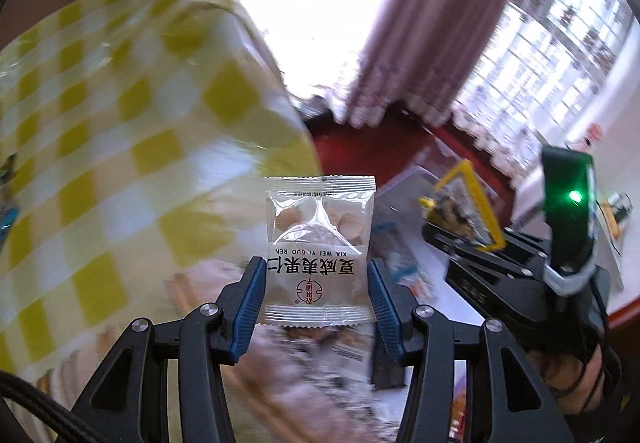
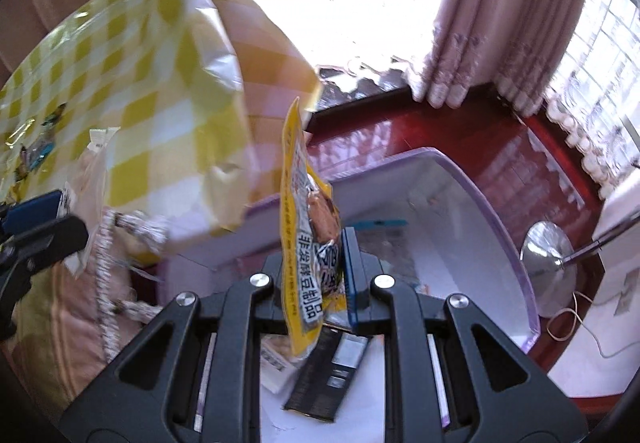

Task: Organize snacks
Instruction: 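Carry both packets over the white box and open both tools, then move both tools back over the snacks on the table, then grasp the yellow-bordered packet with dark contents with the left tool, then hold the yellow packet in left tool while right grasps blue-edged clear packet, then lift the yellow packet with left tool while right lifts blue-edged packet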

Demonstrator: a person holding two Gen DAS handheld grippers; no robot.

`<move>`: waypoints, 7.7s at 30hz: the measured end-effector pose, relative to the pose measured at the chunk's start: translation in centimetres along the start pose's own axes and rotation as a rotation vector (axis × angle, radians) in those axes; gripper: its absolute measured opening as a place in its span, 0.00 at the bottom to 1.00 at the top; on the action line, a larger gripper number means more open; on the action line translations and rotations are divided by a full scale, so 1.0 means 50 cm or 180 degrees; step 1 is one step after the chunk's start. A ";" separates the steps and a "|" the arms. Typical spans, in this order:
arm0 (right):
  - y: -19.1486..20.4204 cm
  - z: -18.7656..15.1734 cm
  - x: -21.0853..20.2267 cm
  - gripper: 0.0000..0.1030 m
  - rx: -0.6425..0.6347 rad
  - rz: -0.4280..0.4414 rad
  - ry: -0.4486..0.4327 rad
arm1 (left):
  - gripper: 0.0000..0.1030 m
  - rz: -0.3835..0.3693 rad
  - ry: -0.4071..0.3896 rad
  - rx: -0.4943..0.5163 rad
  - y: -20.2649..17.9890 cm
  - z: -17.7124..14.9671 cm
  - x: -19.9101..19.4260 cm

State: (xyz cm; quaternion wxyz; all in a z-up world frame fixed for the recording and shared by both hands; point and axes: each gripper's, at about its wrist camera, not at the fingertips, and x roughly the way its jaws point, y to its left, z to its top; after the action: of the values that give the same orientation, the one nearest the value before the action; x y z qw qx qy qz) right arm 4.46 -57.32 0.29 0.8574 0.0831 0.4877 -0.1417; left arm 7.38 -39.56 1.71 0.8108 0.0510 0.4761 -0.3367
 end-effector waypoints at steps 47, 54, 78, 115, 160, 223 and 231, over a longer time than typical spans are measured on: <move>0.025 -0.055 -0.050 0.88 -0.0149 -0.0351 0.0018 | 0.73 0.0629 -0.0196 -0.0647 0.177 -0.059 -0.107; 0.111 -0.027 -0.076 0.88 -0.0298 -0.0310 -0.0184 | 0.73 0.0874 -0.0377 -0.1221 0.310 -0.102 -0.179; 0.413 0.013 -0.079 0.88 -0.0960 0.0734 -0.0187 | 0.71 0.1382 -0.0732 -0.2595 0.722 -0.313 -0.351; 0.528 0.022 -0.019 0.88 -0.1281 0.0685 -0.0031 | 0.46 0.1064 -0.0298 -0.2004 0.854 -0.206 -0.217; 1.001 0.171 0.122 0.88 -0.1827 0.1178 -0.0064 | 0.23 0.0900 -0.0313 -0.1799 0.718 -0.246 -0.222; 0.393 0.059 -0.048 0.54 -0.0677 0.0748 -0.0244 | 0.18 0.0088 -0.0847 -0.1155 0.360 -0.079 -0.225; 0.203 0.029 -0.058 0.54 -0.0353 0.0399 -0.0207 | 0.18 -0.0287 -0.0618 -0.0743 0.210 -0.028 -0.157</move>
State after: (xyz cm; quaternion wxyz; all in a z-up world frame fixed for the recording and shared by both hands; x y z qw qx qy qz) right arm 7.52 -47.66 3.58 0.8833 0.0612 0.4605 -0.0631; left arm 10.06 -27.02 4.77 0.8375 -0.0978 0.4332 -0.3184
